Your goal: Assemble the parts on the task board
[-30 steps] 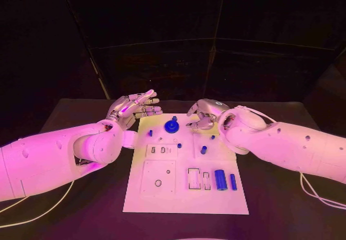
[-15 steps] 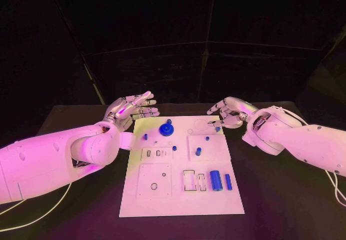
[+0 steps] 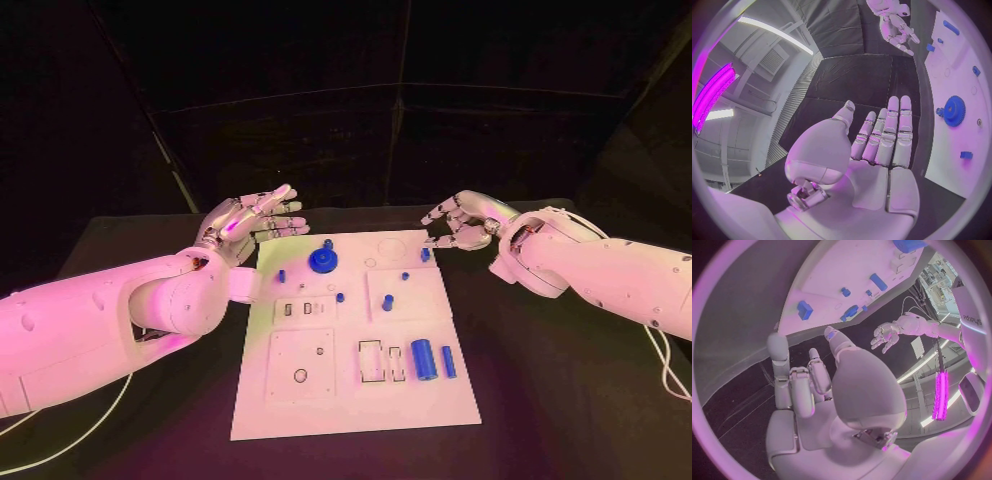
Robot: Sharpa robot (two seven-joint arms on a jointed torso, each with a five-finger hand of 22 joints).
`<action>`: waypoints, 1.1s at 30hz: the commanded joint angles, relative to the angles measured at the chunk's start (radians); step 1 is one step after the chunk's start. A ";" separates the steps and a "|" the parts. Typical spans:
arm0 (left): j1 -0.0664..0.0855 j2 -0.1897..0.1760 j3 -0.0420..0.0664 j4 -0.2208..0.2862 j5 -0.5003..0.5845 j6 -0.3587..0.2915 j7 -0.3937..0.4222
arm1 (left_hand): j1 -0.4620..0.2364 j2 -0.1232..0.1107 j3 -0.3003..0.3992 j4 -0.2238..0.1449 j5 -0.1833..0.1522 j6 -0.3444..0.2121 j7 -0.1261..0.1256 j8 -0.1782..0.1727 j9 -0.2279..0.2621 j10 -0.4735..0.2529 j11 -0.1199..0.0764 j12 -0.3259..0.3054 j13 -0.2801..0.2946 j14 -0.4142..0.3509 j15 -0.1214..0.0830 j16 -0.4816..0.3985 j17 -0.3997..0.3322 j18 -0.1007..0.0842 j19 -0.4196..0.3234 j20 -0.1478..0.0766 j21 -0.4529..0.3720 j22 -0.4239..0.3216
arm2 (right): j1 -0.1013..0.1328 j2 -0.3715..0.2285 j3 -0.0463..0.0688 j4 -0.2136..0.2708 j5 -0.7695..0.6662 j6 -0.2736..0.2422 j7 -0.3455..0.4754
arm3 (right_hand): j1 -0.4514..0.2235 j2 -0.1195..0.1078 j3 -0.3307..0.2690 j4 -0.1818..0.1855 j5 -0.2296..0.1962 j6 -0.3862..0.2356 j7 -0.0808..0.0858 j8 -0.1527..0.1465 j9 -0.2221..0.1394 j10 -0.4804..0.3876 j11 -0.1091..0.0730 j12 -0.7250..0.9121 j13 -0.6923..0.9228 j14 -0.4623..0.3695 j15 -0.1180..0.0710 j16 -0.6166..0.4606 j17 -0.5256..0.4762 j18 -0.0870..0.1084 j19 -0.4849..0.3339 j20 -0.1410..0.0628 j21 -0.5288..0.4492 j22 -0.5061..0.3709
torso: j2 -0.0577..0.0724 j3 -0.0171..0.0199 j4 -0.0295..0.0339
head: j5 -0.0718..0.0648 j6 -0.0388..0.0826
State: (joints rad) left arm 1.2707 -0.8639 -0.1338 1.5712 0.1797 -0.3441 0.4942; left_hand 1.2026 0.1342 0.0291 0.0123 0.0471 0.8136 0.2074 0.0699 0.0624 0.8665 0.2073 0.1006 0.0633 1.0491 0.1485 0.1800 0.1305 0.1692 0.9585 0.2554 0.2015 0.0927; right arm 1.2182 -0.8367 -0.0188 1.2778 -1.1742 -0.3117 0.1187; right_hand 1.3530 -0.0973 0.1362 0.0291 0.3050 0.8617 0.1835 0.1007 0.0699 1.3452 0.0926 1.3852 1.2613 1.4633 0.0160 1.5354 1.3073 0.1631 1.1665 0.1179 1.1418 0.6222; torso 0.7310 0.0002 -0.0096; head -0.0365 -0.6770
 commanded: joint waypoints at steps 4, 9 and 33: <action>0.000 0.001 0.000 0.000 -0.004 0.019 0.004 | 0.004 0.003 0.000 -0.004 0.006 0.005 0.048 -0.002 0.001 -0.003 0.000 -0.004 0.000 0.006 0.002 -0.005 -0.002 0.012 0.007 0.000 -0.004 -0.001 | -0.002 0.015 0.000 -0.043 0.010 0.064 0.045 | 0.015 0.003 -0.001 -0.014 -0.013 -0.011 0.001 -0.007 -0.002 -0.009 0.003 -0.006 -0.003 0.078 0.000 -0.006 0.126 -0.004 -0.010 0.001 -0.004 -0.003 | 0.000 -0.0021 0.0010 | -0.002 -0.003; -0.001 0.003 0.000 -0.002 -0.004 0.019 0.004 | 0.004 0.003 0.000 -0.004 0.006 0.005 0.048 -0.002 0.001 -0.003 0.000 -0.004 0.000 0.006 0.002 -0.005 -0.002 0.012 0.007 0.000 -0.004 -0.001 | -0.005 0.024 0.000 -0.062 0.004 0.084 0.047 | 0.019 0.003 -0.003 -0.018 -0.019 -0.014 0.002 -0.008 -0.002 -0.011 0.003 -0.008 -0.006 0.078 0.000 -0.007 0.125 -0.003 -0.012 0.001 -0.005 -0.005 | 0.000 -0.0025 -0.0001 | -0.001 -0.005; -0.003 0.007 0.000 -0.007 -0.004 0.021 0.003 | 0.004 0.003 0.000 -0.004 0.006 0.006 0.047 -0.002 0.001 -0.003 0.000 -0.004 0.000 0.006 0.002 -0.006 -0.002 0.012 0.007 0.000 -0.005 -0.002 | -0.019 0.044 0.000 -0.085 -0.037 0.151 0.022 | 0.012 -0.002 -0.019 -0.020 -0.029 -0.023 0.004 -0.012 -0.003 -0.018 0.006 -0.013 -0.012 0.078 0.002 -0.006 0.127 -0.003 -0.013 0.003 -0.006 -0.006 | 0.000 -0.0017 -0.0006 | -0.006 -0.014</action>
State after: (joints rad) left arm 1.2666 -0.8576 -0.1342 1.5638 0.1797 -0.3382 0.4928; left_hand 1.2026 0.1342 0.0291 0.0124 0.0471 0.8133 0.2071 0.0699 0.0624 0.8665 0.2073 0.1006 0.0632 1.0491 0.1485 0.1801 0.1305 0.1691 0.9585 0.2554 0.2015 0.0922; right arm 1.1977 -0.7944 -0.0192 1.1953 -1.1942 -0.1827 0.1468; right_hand 1.3622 -0.0956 0.1221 0.0093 0.2793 0.8449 0.1881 0.0926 0.0680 1.3341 0.0965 1.3767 1.2502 1.4633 0.0160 1.5355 1.3080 0.1631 1.1596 0.1175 1.1418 0.6182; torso 0.7306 -0.0019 -0.0105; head -0.0427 -0.6909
